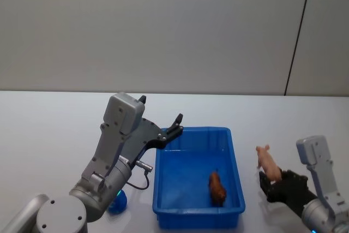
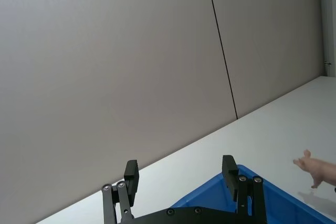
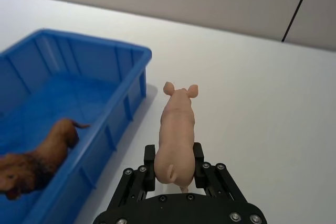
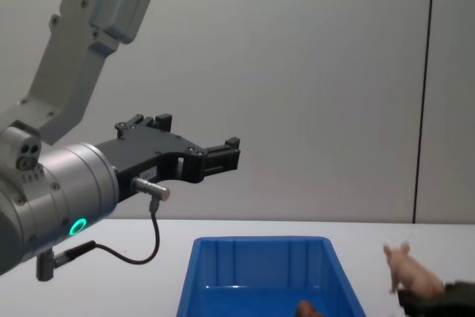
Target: Pick up the two dolls from the table and place them into the box.
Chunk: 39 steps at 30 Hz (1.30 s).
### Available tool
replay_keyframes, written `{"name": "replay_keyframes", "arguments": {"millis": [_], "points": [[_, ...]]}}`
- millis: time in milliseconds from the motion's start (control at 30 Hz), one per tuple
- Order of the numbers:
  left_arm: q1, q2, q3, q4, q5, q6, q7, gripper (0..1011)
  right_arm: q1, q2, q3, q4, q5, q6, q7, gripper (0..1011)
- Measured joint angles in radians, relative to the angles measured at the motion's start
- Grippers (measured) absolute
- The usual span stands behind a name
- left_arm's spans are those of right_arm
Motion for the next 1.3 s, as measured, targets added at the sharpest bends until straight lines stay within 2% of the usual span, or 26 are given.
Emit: {"name": "replay_keyframes", "arguments": {"millis": [233,433,667,867,933,967,1133,1233,1300], "points": [[0.0,0.0,0.0,0.0,0.0,0.0,0.0,1002,-0.001,0.002,0.0,-0.045,-0.017,-0.041,0.018,379],[0.0,0.0,0.0,0.0,0.0,0.0,0.0,1002,0.009,-0.002,-0.007,-0.078,-0.034,-0.059,0.066,380],[0.0,0.0,0.0,0.0,0.0,0.0,0.0,1002,0.04,-0.025,-0.026,-0.09,-0.058,-0.054,0.14,379],[0.0,0.0,0.0,0.0,0.0,0.0,0.0,1002,0.071,-0.05,-0.042,-0.068,-0.079,-0.033,0.185,389],[0.0,0.0,0.0,0.0,0.0,0.0,0.0,1002,0.08,-0.056,-0.046,-0.06,-0.084,-0.028,0.194,414],[0.0,0.0,0.0,0.0,0.0,0.0,0.0,1002,0.093,-0.067,-0.053,-0.046,-0.091,-0.023,0.203,476],[0.0,0.0,0.0,0.0,0.0,0.0,0.0,1002,0.111,-0.084,-0.062,-0.024,-0.1,-0.019,0.214,654],[0.0,0.0,0.0,0.0,0.0,0.0,0.0,1002,0.117,-0.09,-0.066,-0.016,-0.105,-0.019,0.217,712],[0.0,0.0,0.0,0.0,0.0,0.0,0.0,1002,0.122,-0.095,-0.07,-0.009,-0.11,-0.027,0.219,815]]}}
